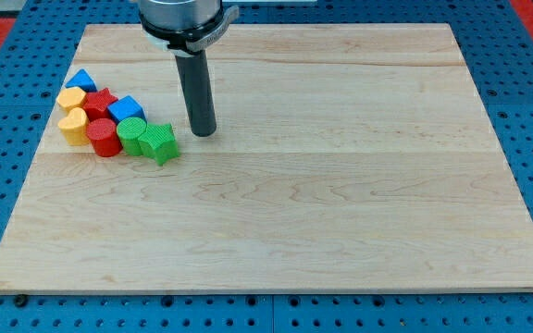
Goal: Separate the yellow heart and red star from the group of blocks
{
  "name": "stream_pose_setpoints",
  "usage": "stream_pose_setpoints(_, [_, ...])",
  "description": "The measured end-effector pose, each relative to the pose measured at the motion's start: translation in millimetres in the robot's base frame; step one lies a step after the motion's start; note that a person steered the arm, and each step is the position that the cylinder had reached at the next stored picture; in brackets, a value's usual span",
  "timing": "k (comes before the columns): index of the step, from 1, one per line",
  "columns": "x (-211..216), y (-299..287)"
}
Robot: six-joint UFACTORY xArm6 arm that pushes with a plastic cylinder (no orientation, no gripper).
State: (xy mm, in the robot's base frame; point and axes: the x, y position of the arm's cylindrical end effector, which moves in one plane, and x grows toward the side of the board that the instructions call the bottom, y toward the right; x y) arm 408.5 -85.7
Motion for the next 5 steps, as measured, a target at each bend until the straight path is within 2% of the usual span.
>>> stream_pose_setpoints(5, [1.2, 0.8])
